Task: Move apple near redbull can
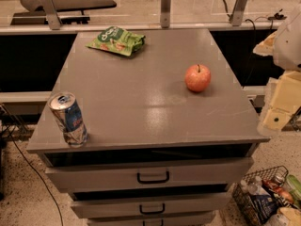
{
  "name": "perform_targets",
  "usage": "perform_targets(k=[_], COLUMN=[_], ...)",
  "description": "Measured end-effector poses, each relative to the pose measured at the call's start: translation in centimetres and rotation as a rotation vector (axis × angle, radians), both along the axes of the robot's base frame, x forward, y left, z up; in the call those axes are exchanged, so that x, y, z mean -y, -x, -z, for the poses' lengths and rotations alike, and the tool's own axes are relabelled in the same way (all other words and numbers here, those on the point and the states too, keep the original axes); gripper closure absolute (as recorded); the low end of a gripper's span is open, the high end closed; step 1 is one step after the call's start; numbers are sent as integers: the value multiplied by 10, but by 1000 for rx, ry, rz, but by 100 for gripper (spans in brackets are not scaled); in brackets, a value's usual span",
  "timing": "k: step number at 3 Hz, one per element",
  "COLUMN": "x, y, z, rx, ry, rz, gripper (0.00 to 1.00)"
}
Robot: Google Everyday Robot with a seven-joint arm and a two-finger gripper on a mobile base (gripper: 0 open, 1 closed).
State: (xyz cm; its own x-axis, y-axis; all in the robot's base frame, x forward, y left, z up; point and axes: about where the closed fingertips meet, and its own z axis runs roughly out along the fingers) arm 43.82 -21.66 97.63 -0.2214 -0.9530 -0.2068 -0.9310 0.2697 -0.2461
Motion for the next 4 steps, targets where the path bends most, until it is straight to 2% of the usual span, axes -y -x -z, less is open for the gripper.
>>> perform_targets(k=[1, 2, 4], x=[0, 5, 25], y=[0, -18, -116], z=[0, 8, 47], rx=[0, 48, 229], ry=[0, -24, -143], rz=[0, 14, 56], gripper=[0, 0, 0])
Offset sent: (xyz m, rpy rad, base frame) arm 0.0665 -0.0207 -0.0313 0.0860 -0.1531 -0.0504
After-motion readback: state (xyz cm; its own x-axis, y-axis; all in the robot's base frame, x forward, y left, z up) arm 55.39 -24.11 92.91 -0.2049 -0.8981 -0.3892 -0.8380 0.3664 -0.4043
